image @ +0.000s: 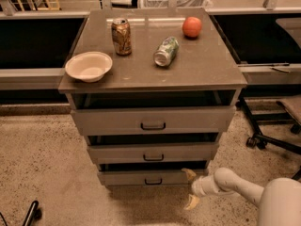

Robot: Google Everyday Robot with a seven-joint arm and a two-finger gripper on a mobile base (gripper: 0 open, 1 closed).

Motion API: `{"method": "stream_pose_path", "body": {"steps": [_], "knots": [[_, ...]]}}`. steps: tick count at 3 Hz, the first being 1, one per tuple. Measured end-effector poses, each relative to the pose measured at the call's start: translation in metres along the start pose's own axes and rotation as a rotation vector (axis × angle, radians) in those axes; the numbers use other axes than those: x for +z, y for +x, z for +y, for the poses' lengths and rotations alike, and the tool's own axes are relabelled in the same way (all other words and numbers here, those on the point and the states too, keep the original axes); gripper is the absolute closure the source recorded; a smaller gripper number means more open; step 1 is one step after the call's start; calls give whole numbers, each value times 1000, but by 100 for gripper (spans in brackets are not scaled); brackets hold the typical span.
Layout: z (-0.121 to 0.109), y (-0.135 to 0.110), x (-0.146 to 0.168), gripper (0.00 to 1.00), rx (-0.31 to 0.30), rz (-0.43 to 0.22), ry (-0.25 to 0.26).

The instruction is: Open bottom drawer

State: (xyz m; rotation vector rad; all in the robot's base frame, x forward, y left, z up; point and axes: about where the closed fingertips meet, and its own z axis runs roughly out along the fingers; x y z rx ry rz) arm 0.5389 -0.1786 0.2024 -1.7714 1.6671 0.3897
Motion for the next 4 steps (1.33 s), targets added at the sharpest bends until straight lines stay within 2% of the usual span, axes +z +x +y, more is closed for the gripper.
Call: {"method": "stream_pose_path", "body": {"steps": [1,2,3,4], "knots": [[-4,9,13,0,-9,18,-25],[-11,14,15,0,-6,21,-27],[-13,15,15,13,-5,22,-26],[-18,15,17,38,3,43,-33]]}}
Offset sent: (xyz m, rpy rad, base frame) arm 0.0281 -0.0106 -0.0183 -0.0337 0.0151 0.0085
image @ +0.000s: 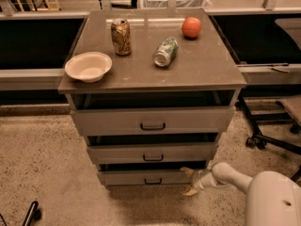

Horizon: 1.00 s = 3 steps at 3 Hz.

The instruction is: Open bottom drawer

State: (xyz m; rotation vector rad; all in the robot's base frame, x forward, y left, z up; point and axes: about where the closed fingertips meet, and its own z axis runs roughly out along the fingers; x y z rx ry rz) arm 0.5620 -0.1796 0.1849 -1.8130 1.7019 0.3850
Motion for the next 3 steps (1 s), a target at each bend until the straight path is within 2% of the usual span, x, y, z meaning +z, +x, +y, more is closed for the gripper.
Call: {"method": "stream_pose_path", "body": {"steps": [1,3], "knots": [[-2,-4,-5,35,0,0,0],[-2,-11,-10,0,0,-10,1]]}}
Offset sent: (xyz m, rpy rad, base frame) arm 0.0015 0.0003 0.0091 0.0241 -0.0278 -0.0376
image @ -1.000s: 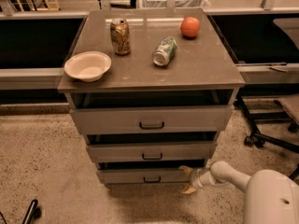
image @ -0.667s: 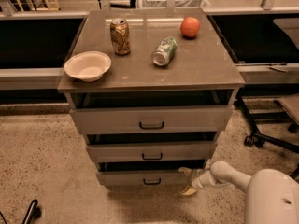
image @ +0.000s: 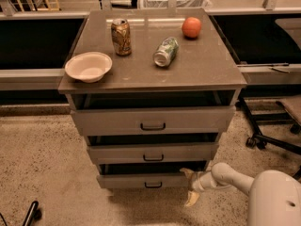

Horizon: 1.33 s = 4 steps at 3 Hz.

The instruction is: Open bottom drawer

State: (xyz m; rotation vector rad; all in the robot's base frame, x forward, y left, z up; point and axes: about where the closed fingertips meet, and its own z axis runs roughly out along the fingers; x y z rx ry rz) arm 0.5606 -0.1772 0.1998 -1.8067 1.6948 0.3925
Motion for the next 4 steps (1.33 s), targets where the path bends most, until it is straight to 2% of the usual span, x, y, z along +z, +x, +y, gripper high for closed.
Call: {"method": "stream_pose_path", "body": {"steps": [2,3,4], "knots": [[6,-16,4,0,-1,-75,10],[2,-3,19,0,19,-50,-13],[-3,12,29,18,46,-6,-46]]}}
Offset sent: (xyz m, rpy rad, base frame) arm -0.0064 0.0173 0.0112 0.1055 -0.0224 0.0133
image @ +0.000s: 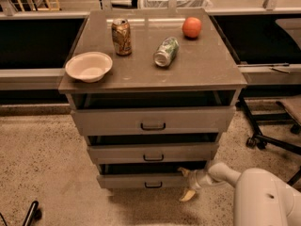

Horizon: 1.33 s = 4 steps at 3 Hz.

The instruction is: Open bottom drawer

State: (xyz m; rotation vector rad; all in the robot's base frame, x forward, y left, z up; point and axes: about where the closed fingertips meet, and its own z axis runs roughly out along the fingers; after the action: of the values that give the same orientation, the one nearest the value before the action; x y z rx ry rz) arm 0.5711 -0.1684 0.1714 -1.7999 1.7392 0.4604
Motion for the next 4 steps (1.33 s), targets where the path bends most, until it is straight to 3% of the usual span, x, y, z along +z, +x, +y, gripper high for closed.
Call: {"method": "stream_pose_path", "body": {"steps": [2,3,4], "knots": [[5,-14,-12,64,-31,41,-25],[13,-14,-25,74,-24,49,-45],[56,-22,-29,72,12,15,-134]]}}
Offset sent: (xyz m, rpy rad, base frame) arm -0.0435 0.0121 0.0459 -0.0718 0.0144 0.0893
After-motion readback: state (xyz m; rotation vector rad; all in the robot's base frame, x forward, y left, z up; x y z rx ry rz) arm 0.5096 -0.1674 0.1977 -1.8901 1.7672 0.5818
